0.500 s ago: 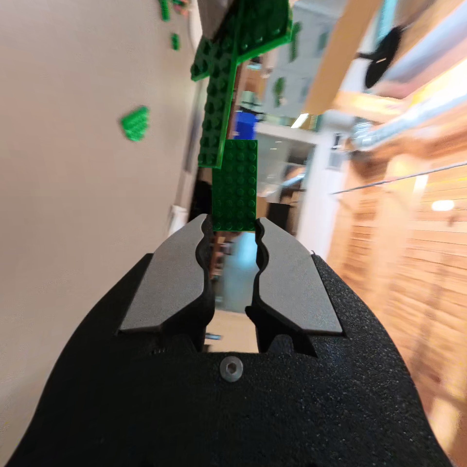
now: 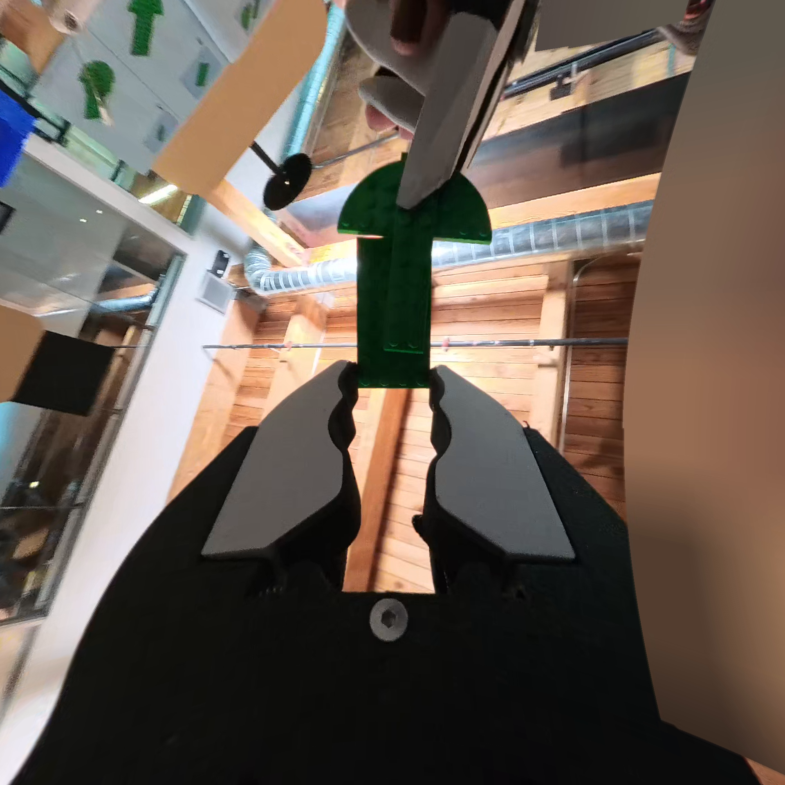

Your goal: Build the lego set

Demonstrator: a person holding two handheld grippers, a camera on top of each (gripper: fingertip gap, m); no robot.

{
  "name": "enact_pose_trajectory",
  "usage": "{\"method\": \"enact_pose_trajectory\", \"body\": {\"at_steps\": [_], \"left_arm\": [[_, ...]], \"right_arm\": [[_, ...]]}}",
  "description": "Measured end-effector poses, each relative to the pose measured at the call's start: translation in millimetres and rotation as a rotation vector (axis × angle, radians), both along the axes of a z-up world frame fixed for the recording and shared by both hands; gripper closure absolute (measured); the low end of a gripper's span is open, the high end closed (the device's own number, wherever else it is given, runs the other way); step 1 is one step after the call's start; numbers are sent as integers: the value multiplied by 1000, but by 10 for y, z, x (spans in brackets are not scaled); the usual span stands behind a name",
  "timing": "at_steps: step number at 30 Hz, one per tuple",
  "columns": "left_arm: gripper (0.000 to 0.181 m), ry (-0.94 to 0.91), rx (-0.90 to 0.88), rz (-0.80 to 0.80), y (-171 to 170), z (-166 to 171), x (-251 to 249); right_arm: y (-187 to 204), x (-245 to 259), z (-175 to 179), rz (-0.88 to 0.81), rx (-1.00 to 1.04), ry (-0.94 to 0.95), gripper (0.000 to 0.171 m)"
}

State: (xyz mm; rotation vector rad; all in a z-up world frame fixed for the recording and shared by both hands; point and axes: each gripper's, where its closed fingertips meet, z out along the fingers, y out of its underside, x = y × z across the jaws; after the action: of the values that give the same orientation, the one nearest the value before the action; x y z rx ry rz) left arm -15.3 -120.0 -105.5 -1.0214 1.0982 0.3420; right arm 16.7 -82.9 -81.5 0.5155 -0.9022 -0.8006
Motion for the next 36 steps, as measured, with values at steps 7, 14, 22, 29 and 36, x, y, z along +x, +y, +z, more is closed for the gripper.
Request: {"method": "enact_pose_trajectory", "body": {"at_steps": [7, 14, 22, 29, 36], "left_arm": [[174, 47, 90, 1, -62, 221, 46], [174, 55, 132, -2, -97, 321, 51], [174, 78, 153, 16, -73, 323, 44], [174, 97, 151, 22, -39, 274, 21], [174, 88, 161, -29, -87, 312, 35]], "right_arm": [[-122, 69, 267, 46, 89, 67, 140], [-195, 99, 341, 61, 133, 86, 140], [-146, 80, 289, 68, 128, 59, 140], [-144, 84, 260, 83, 151, 42, 140], [-178, 98, 265, 105, 171, 31, 137]]}}
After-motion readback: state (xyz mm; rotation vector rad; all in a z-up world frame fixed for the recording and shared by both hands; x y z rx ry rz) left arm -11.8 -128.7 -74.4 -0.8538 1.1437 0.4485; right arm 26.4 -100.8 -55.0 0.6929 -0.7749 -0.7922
